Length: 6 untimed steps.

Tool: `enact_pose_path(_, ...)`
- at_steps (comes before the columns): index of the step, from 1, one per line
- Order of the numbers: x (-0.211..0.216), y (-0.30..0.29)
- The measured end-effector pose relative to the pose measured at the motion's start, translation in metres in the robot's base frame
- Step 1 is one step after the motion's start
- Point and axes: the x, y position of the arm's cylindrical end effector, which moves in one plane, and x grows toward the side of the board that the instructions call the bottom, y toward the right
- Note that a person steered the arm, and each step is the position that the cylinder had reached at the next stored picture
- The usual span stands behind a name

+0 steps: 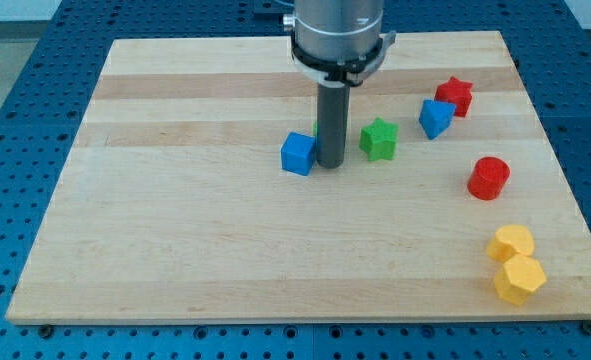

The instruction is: Place the green star left to the blue triangle

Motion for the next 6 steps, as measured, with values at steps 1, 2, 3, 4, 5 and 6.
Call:
enact_pose_path(1, -0.015, 0.0)
enact_pose_path(2, 0.014, -0.005)
enact_pose_path(3, 0.029, 0.018)
enact_pose_path(4, 0.003, 0.043)
enact_pose_path(5, -0.016, 0.054)
enact_pose_path(6, -0.019, 0.056)
